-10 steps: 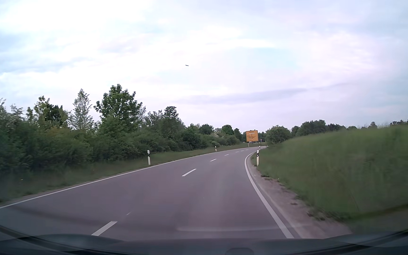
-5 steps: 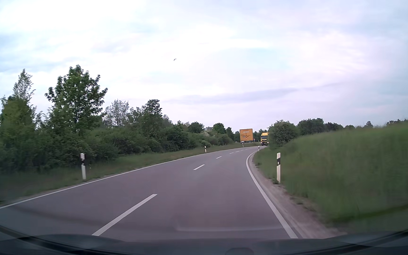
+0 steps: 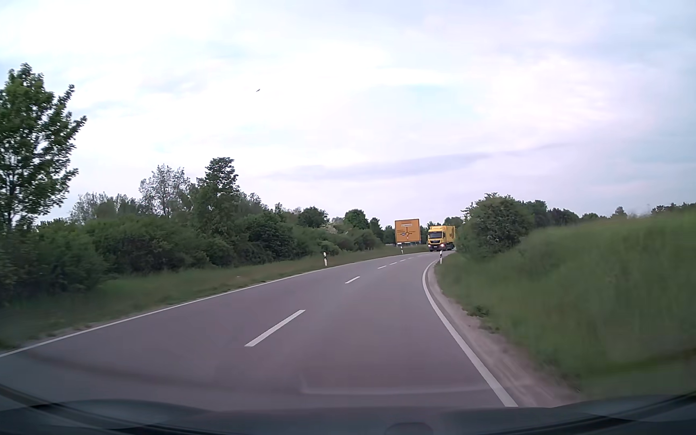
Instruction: Follow the waypoints while adhering to traffic rules and regulations
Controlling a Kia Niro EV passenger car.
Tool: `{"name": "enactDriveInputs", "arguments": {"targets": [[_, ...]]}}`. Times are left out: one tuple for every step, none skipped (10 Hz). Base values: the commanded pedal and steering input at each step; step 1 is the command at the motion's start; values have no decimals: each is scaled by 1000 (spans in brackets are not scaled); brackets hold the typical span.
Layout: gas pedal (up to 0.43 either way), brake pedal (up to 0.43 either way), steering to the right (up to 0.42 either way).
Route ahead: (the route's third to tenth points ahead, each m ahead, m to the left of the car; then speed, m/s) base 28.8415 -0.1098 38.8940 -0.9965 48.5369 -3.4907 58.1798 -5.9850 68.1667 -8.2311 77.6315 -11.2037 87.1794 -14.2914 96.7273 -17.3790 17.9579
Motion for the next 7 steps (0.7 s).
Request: {"name": "enactDriveInputs", "arguments": {"targets": [[39,0,25],[39,0,24],[39,0,24],[39,0,24],[39,0,24],[87,0,24],[138,0,24]]}}
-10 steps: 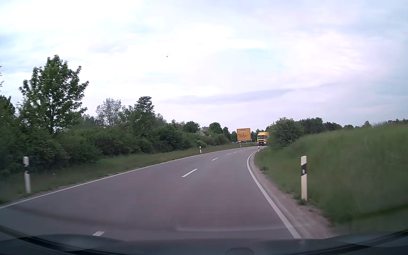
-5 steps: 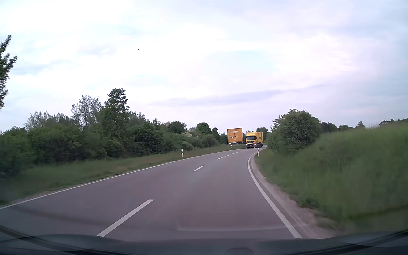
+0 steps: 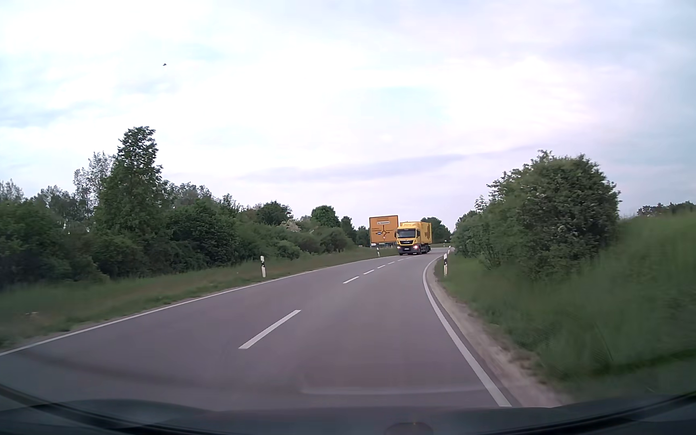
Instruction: Follow the waypoints while adhering to traffic rules and regulations
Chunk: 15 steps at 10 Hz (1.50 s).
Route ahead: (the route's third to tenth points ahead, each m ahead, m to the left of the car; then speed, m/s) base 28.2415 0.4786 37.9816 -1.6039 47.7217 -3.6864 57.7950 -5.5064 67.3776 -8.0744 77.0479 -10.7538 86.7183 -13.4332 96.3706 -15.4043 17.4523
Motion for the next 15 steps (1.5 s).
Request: {"name": "enactDriveInputs", "arguments": {"targets": [[138,0,24],[138,0,24],[138,0,24],[130,0,24],[98,0,24],[87,0,24],[87,0,24],[79,0,24],[87,0,24],[130,0,24],[138,0,23],[138,0,23],[138,0,23],[138,0,22],[130,0,22]]}}
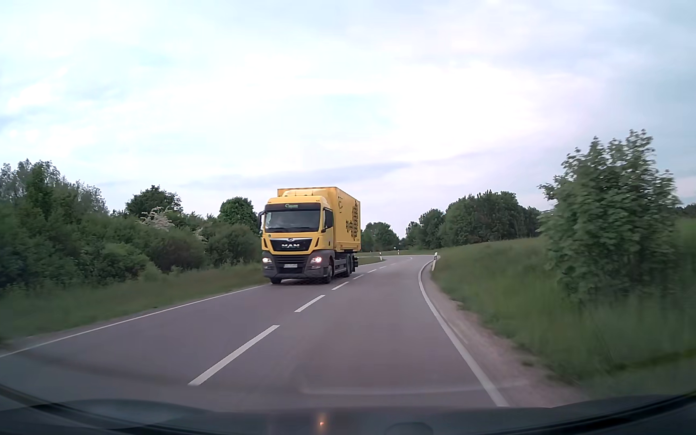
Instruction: Follow the waypoints while adhering to traffic rules and regulations
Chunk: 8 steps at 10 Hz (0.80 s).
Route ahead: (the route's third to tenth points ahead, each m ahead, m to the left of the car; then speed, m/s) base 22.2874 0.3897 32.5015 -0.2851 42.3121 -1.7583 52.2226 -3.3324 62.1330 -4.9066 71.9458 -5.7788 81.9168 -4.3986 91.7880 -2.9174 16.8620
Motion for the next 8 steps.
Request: {"name": "enactDriveInputs", "arguments": {"targets": [[130,0,22],[118,0,22],[98,0,22],[79,0,22],[67,0,22],[67,0,22],[67,0,22],[67,0,22]]}}
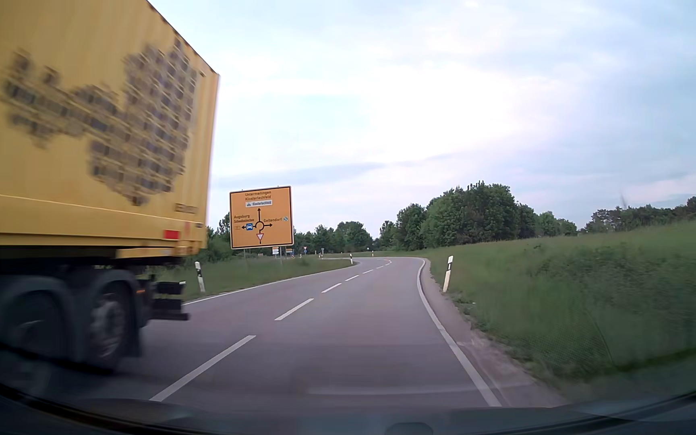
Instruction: Follow the waypoints while adhering to traffic rules and regulations
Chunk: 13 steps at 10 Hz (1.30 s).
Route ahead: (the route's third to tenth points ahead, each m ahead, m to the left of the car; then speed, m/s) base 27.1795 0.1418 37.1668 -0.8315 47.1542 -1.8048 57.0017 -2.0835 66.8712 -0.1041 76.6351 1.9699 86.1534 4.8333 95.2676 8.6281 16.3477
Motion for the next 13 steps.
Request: {"name": "enactDriveInputs", "arguments": {"targets": [[67,0,22],[67,0,21],[67,0,21],[59,0,21],[59,0,21],[59,0,21],[59,0,21],[59,0,21],[59,0,21],[59,0,21],[59,0,21],[59,0,21],[59,0,20]]}}
